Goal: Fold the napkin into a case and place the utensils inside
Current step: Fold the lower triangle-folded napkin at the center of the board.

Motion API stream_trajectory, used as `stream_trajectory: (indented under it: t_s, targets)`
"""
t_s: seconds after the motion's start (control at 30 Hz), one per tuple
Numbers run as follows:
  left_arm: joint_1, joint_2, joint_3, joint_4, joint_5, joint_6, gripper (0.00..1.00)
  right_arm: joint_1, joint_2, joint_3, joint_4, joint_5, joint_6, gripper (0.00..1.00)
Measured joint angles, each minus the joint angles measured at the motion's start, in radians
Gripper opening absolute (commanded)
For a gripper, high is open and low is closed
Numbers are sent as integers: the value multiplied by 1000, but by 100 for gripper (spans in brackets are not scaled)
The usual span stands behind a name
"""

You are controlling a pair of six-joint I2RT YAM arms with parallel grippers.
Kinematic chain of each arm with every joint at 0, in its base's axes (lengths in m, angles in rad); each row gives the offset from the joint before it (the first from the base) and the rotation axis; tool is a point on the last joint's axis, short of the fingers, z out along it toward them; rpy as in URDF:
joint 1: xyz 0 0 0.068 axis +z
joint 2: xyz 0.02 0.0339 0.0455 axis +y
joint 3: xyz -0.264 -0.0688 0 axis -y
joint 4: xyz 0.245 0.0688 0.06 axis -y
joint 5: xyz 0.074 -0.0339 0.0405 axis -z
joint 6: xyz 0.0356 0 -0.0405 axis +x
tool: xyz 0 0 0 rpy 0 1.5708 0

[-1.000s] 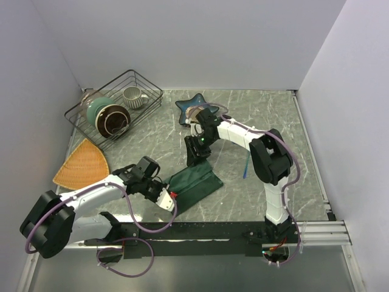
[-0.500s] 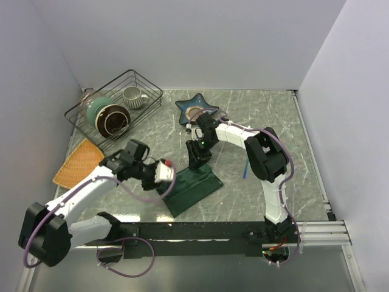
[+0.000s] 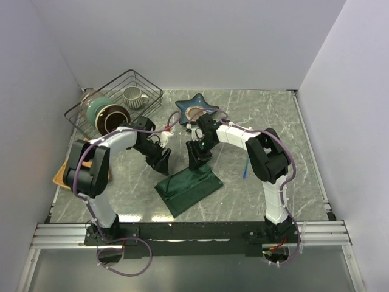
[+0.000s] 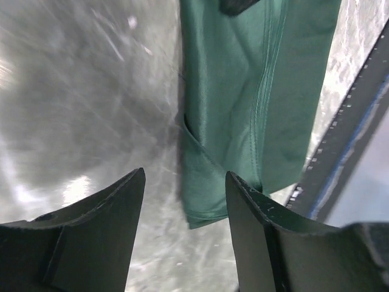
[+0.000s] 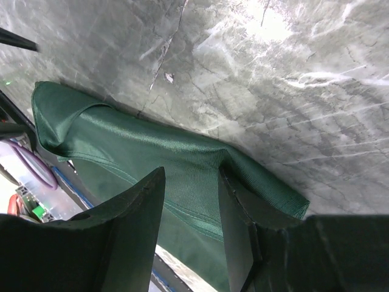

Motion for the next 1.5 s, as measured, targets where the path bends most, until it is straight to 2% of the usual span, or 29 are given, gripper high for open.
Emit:
stream_trajectory:
  t_s: [0.17, 0.27, 0.37, 0.5, 0.7, 0.97, 1.07, 1.17, 1.2, 1.27, 1.3, 1.43, 1.5]
  targets:
    - [-21, 71, 2, -26, 0, -66, 55, 0, -7, -13, 14, -1, 4, 49]
    - [-48, 93, 2, -26, -6, -90, 47, 0, -12, -21, 24, -2, 7, 49]
    - [-75, 112, 8, -25, -11, -103, 34, -4, -16, -29, 34, -3, 11, 49]
    - [-97, 137, 19, -21, -15, -120, 3, -12, -29, -56, 60, -11, 22, 49]
    - [-99, 172, 85, -16, -58, -128, 1, -49, -66, -114, 88, -38, 26, 56]
    - [-99, 238, 284, -17, -151, -100, 1, -146, -123, -84, 28, -33, -36, 69]
    - [-99, 270, 319, -16, -178, -82, 6, -176, -148, -17, -16, -32, -82, 71]
    - [-99, 299, 337, -26, -193, -56, 17, -200, -197, 30, -54, -37, -134, 73]
    - [-99, 306, 343, -30, -195, -48, 26, -204, -211, 35, -64, -40, -144, 73]
    - [-99, 310, 353, -39, -201, -24, 37, -212, -252, 36, -94, -47, -173, 75]
    - [-99, 309, 358, -47, -203, -14, 47, -216, -266, 36, -110, -49, -182, 76]
    - [-101, 306, 377, -66, -212, 3, 60, -229, -326, 35, -172, -50, -227, 79]
    - [-101, 296, 377, -66, -225, 3, 73, -240, -361, 35, -195, -48, -239, 81]
